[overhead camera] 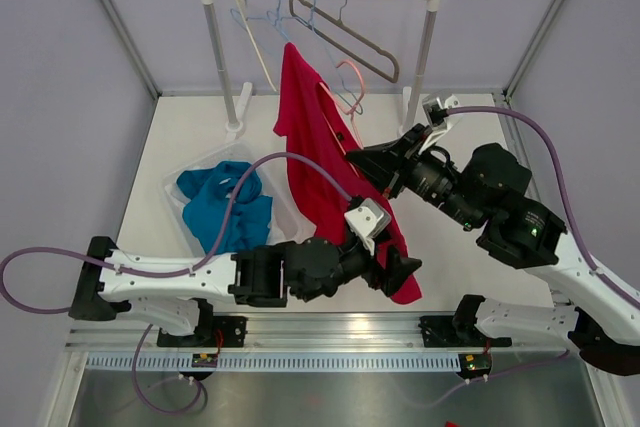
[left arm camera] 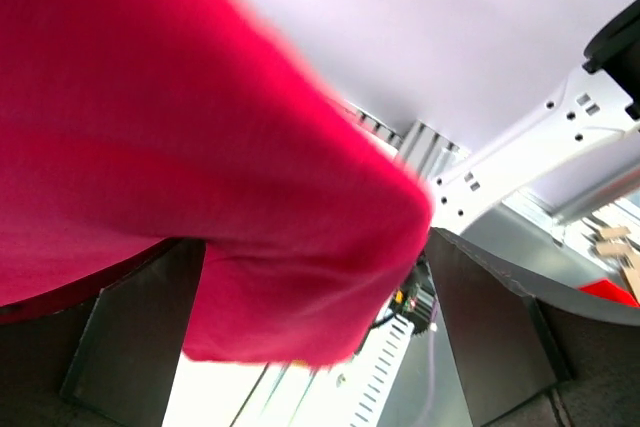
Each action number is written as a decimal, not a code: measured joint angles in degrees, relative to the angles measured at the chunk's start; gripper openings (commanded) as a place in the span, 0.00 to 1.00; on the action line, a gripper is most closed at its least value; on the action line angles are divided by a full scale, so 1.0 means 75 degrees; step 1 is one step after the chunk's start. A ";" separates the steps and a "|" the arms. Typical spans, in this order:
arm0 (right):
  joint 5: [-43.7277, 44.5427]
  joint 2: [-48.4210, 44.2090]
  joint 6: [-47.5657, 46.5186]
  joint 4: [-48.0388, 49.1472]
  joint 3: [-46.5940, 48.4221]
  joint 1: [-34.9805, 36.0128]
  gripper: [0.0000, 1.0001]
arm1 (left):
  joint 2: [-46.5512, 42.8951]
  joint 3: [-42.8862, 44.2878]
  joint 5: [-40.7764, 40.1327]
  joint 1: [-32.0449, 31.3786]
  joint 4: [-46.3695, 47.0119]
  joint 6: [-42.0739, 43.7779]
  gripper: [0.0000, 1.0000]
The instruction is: Remove the t-shirt from the hanger
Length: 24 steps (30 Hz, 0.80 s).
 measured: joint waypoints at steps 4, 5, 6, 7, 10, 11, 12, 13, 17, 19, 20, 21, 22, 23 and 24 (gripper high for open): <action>0.0321 0.0006 -0.0146 -0.0003 0.0000 0.0172 0.00 | 0.0076 0.0009 -0.0259 -0.0070 0.0108 0.0152 0.11; 0.0385 -0.0009 -0.0172 -0.0003 0.0000 0.0181 0.00 | 0.0090 0.0009 -0.0306 -0.0070 0.0134 0.0172 0.07; 0.0434 -0.0020 -0.0204 -0.0009 0.0000 0.0184 0.00 | 0.0093 0.0006 -0.0318 -0.0076 0.0143 0.0195 0.03; 0.0484 -0.0041 -0.0259 -0.0023 0.0000 0.0184 0.00 | 0.0093 0.0003 -0.0323 -0.0090 0.0154 0.0201 0.00; 0.0568 -0.0067 -0.0449 -0.0067 0.0079 0.0187 0.00 | 0.0093 -0.0082 -0.0329 -0.0256 0.0216 0.0262 0.00; 0.0574 -0.0061 -0.0525 -0.0082 0.0134 0.0187 0.00 | 0.0093 -0.0146 -0.0347 -0.0370 0.0242 0.0297 0.00; 0.0580 -0.0047 -0.0606 -0.0105 0.0219 0.0187 0.00 | 0.0093 -0.0219 -0.0364 -0.0510 0.0254 0.0329 0.00; 0.0600 -0.0029 -0.0694 -0.0117 0.0312 0.0189 0.00 | 0.0111 -0.0291 -0.0382 -0.0647 0.0256 0.0356 0.00; 0.0627 0.0017 -0.1000 -0.0108 0.0699 0.0195 0.00 | 0.0323 -0.0580 -0.0597 -0.1096 0.0318 0.0341 0.00; 0.0609 0.0017 -0.1122 -0.0105 0.0822 0.0201 0.00 | 0.0376 -0.0842 -0.0664 -0.1186 0.0367 0.0198 0.00; 0.0603 0.0020 -0.1157 -0.0111 0.0912 0.0204 0.00 | 0.0385 -0.0968 -0.0685 -0.1195 0.0358 0.0128 0.00; 0.0595 0.0023 -0.1183 -0.0105 0.0988 0.0204 0.00 | 0.0388 -0.1090 -0.0711 -0.1195 0.0358 0.0038 0.00; 0.0577 0.0023 -0.1215 -0.0102 0.1067 0.0204 0.00 | 0.0385 -0.1221 -0.0749 -0.1195 0.0361 -0.0038 0.00; 0.0548 0.0015 -0.1236 -0.0117 0.1154 0.0204 0.00 | 0.0370 -0.1376 -0.0801 -0.1195 0.0382 -0.0137 0.00; 0.0536 -0.0003 -0.1256 -0.0189 0.1218 0.0204 0.00 | 0.0356 -0.1518 -0.0868 -0.1195 0.0370 -0.0224 0.00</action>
